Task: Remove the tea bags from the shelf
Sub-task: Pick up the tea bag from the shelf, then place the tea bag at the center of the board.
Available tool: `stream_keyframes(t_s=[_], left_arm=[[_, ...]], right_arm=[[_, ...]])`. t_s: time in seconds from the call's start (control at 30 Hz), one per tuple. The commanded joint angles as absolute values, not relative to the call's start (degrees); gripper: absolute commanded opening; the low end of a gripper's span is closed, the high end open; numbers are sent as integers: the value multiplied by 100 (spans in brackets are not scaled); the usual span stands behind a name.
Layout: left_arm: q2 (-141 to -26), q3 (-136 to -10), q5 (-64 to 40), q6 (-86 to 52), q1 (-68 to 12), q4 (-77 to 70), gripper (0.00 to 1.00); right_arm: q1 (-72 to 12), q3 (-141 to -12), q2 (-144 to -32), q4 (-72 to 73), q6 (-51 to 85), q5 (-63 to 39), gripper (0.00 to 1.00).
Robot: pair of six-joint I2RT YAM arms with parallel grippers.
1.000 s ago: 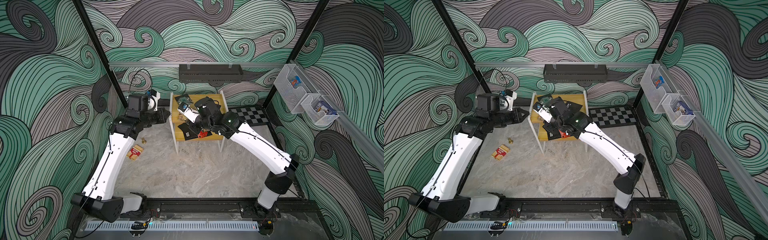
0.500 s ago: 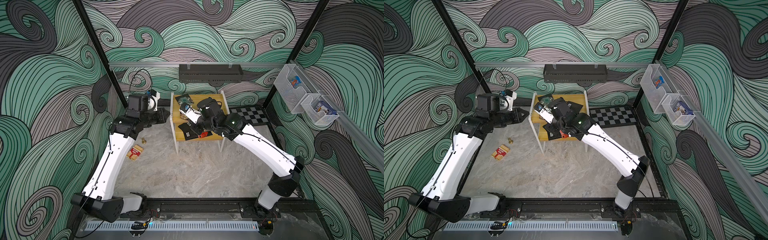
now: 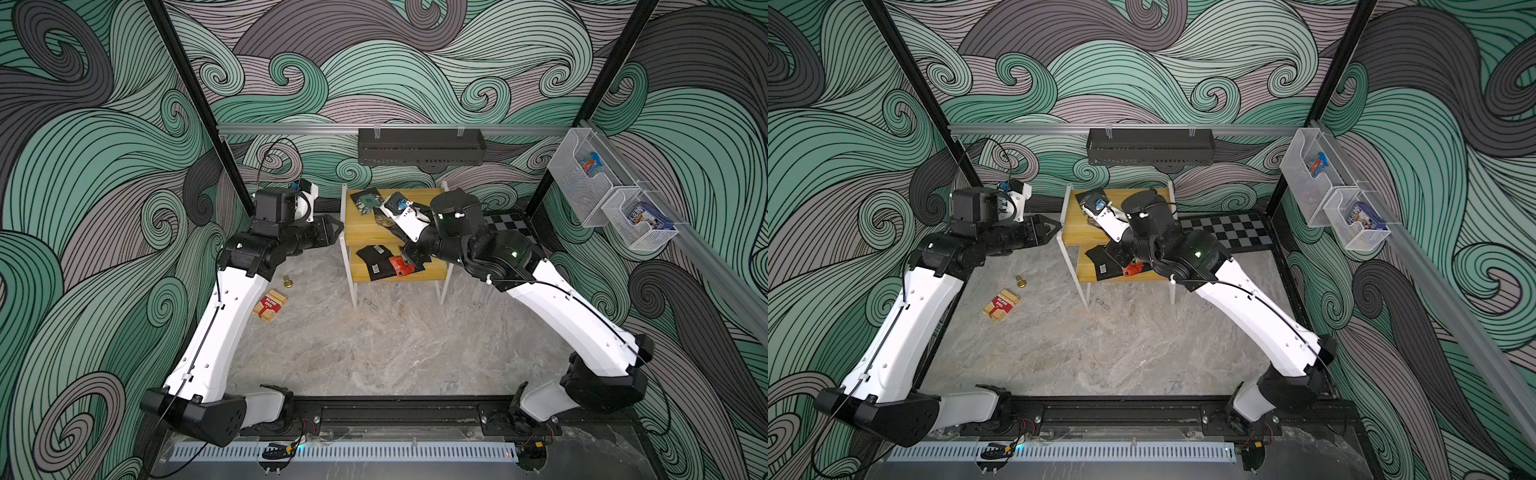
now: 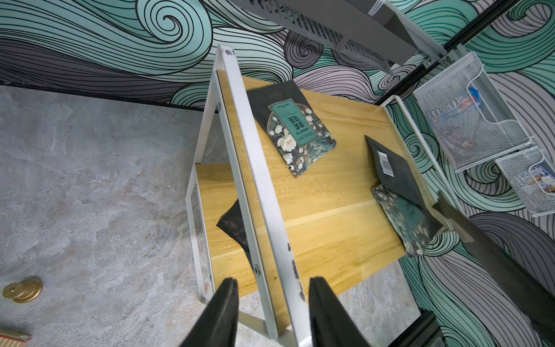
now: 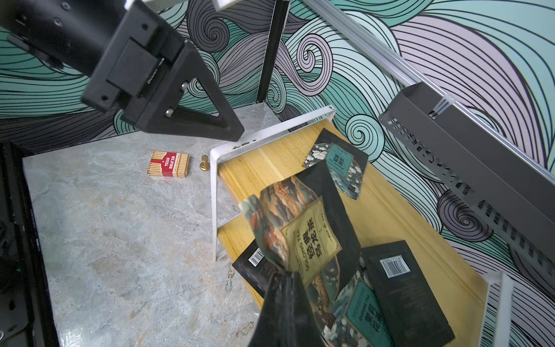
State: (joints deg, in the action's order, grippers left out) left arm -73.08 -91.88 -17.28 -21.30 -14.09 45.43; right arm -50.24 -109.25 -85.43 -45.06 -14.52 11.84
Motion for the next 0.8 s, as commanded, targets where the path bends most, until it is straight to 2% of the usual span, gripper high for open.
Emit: stream_keyframes(t_s=[0.0, 0.33, 0.57, 0.77], left_arm=[[-6962, -9045, -1592, -2176, -1441, 4535, 44], [-6346, -8204, -1506, -2405, -1441, 4540, 47], [-6018, -7301, -1268, -2460, -1441, 4363, 48], [-5883, -6625, -1167, -2621, -1440, 4023, 48]], right_arm=[[-5037, -10703, -8174, -4417, -1243, 1364, 0], [-4743, -9198, -6781, -4414, -463, 1955, 0], [-3818, -7716, -5715, -4427, 455, 2224, 0], [-2770, -6875, -5589, -4414, 1124, 1968, 0]])
